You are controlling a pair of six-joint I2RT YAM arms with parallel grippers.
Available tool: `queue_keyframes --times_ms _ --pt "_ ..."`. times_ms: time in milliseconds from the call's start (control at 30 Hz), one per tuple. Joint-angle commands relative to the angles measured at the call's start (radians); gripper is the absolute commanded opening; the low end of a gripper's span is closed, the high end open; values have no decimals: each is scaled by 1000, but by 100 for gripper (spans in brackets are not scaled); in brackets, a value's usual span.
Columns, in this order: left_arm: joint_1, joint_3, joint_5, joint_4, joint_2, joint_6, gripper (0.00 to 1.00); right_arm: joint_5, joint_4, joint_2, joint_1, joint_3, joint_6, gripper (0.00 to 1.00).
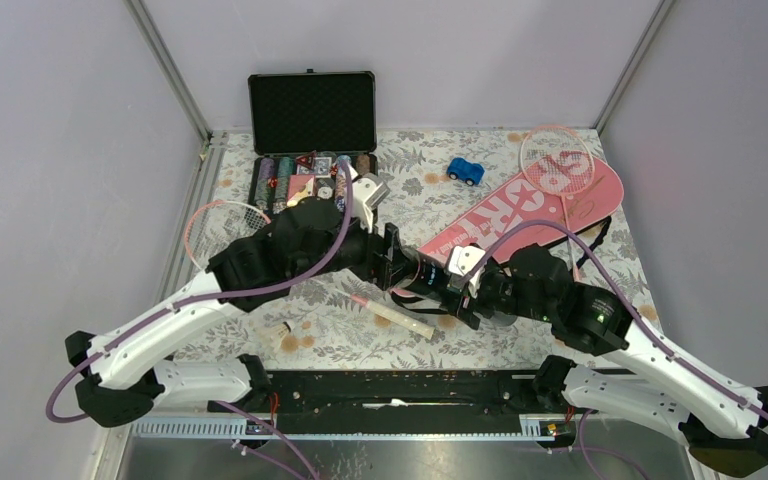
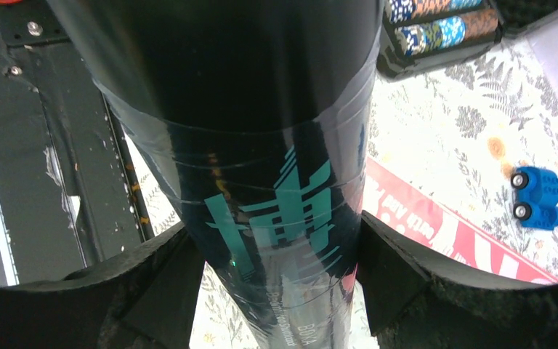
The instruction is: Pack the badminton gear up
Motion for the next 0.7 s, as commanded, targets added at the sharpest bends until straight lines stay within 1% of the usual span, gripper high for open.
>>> queue_keyframes --times_ms 0,100,200,300,400,500,567,667 --pt "-5 52 6 -23 -60 -30 75 13 178 -28 5 18 15 44" --pt "-5 51 -6 -15 -105 -30 78 30 194 -43 4 -10 13 44" --pt "-5 29 -75 2 -156 -44 82 39 185 -41 5 -17 18 44" --pt "-5 5 -116 19 -205 -38 85 48 176 -34 6 -21 25 45" --pt "-4 -7 -178 -5 -241 -36 87 56 176 -32 6 -25 32 45" --pt "-5 -35 -310 -55 -270 -72 90 62 166 -33 5 -20 39 45" --pt "-4 -63 -437 -108 -281 -108 92 68 159 -37 6 -15 41 45" --pt "-2 -101 -603 -221 -280 -204 95 75 148 -52 5 -13 43 45"
